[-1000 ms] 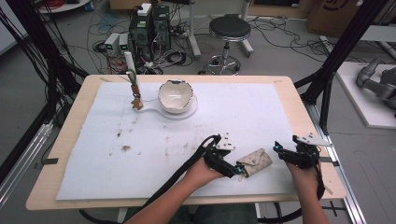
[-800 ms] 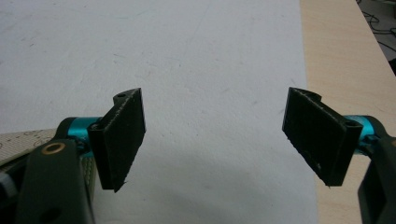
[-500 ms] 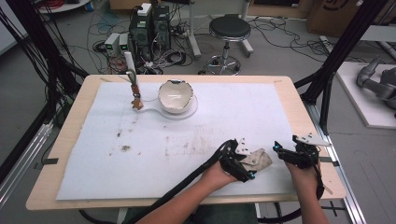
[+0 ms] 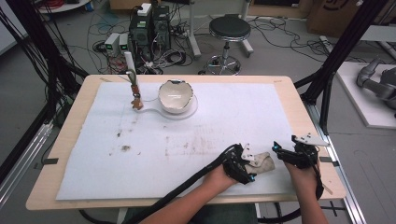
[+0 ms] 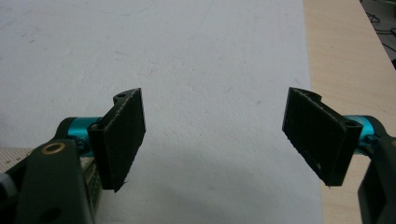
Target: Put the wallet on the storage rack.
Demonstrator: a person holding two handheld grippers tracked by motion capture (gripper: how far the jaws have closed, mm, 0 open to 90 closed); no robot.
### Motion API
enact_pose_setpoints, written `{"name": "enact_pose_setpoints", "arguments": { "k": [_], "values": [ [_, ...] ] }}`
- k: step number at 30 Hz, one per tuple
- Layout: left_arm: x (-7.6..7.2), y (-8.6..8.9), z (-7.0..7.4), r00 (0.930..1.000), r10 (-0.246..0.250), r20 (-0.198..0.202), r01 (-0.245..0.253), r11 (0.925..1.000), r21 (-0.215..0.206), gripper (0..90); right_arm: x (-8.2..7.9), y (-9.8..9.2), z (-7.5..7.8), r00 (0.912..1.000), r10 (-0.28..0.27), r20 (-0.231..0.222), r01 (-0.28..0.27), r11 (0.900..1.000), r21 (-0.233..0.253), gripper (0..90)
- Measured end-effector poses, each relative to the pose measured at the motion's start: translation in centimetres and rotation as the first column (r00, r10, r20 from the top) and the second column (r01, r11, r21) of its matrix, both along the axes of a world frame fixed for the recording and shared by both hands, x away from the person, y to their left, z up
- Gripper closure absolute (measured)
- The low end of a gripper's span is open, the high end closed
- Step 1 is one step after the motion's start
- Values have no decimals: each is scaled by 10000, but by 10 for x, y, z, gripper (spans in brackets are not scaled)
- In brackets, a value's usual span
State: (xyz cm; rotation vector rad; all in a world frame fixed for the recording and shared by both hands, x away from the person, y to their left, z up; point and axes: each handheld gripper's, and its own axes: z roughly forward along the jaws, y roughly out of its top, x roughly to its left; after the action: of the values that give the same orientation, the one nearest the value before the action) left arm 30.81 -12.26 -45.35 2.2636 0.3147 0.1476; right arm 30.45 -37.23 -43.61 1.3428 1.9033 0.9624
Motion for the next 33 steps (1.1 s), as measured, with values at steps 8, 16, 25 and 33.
{"name": "enact_pose_setpoints", "arguments": {
  "k": [8,16,25,33],
  "values": [
    [1,13,6,9995,292,-81,-293,9996,-48,365,1,0,-1,10000,12,-58,-12,10000,19,217],
    [11,55,37,9969,766,180,-758,9963,-415,365,1,2,-1,10000,46,-51,-46,10000,52,217],
    [29,117,73,9832,1733,580,-1691,9831,-705,365,1,5,-1,9998,206,-25,-206,9998,-36,217],
    [39,178,94,9511,2960,886,-2878,9530,-946,365,1,5,-2,9997,247,-90,-247,9997,-20,217]
  ]
}}
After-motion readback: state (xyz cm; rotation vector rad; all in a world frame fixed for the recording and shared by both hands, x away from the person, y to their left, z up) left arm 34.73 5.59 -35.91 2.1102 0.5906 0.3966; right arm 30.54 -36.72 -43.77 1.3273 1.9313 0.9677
